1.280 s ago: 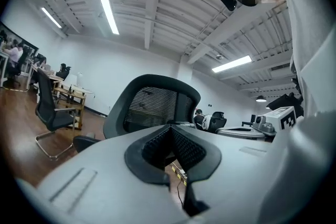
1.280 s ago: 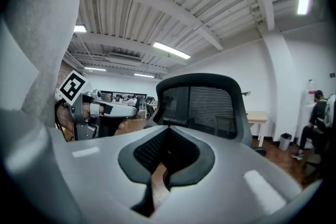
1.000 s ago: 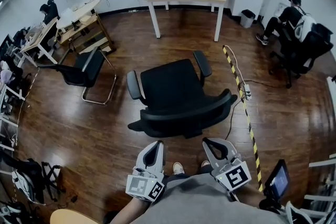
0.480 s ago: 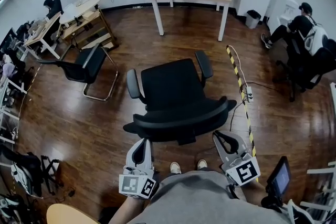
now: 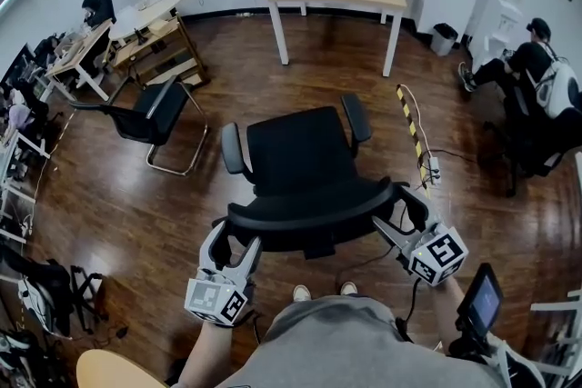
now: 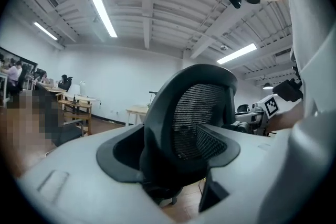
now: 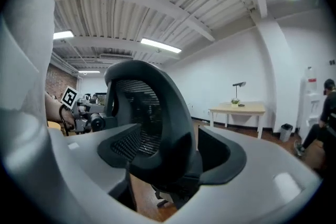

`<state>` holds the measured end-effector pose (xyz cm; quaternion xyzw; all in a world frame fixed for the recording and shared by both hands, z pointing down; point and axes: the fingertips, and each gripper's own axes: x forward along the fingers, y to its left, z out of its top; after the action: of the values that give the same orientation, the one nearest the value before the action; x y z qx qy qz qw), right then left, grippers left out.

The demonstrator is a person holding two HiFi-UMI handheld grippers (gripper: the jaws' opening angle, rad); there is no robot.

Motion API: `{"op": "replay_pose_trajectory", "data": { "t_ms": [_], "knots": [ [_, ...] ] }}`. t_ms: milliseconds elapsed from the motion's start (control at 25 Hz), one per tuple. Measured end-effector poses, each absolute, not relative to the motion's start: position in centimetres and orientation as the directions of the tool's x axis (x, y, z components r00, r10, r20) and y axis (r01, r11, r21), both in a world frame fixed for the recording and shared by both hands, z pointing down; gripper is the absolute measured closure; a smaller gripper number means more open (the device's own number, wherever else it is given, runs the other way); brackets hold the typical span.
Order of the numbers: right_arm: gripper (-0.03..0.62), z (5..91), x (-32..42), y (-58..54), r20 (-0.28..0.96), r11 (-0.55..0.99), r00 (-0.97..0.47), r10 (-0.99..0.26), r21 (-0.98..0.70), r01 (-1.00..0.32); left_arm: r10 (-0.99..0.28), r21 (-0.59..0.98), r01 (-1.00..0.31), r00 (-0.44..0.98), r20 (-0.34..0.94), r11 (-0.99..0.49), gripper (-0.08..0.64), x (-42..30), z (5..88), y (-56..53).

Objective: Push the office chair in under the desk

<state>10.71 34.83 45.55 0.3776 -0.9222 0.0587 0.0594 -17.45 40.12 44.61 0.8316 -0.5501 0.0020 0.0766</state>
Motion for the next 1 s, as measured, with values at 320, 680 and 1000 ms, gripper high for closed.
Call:
{"op": "replay_pose_trajectory", "data": {
  "t_ms": [320,680,1000],
  "knots": [
    [0.256,47.8,9.0,32.4,0.232,0.695,-0.687,-0.689,-0.059,-0.716,-0.964,0.009,-0.969,0.245,0.107,-0.245,0.385,-18.9,44.9,38.8],
    [0.275,47.8,6.7,33.4,0.227,0.667,-0.661,-0.715,-0.061,-0.743,-0.981,0.06,-0.984,0.174,0.081,-0.169,0.319,-21.3,45.7,36.8],
    [0.282,47.9,3.8,35.1,0.223,0.608,-0.607,-0.762,-0.075,-0.791,-0.975,0.065,-0.976,0.211,0.069,-0.207,0.311,-24.7,45.7,35.9]
  ]
}}
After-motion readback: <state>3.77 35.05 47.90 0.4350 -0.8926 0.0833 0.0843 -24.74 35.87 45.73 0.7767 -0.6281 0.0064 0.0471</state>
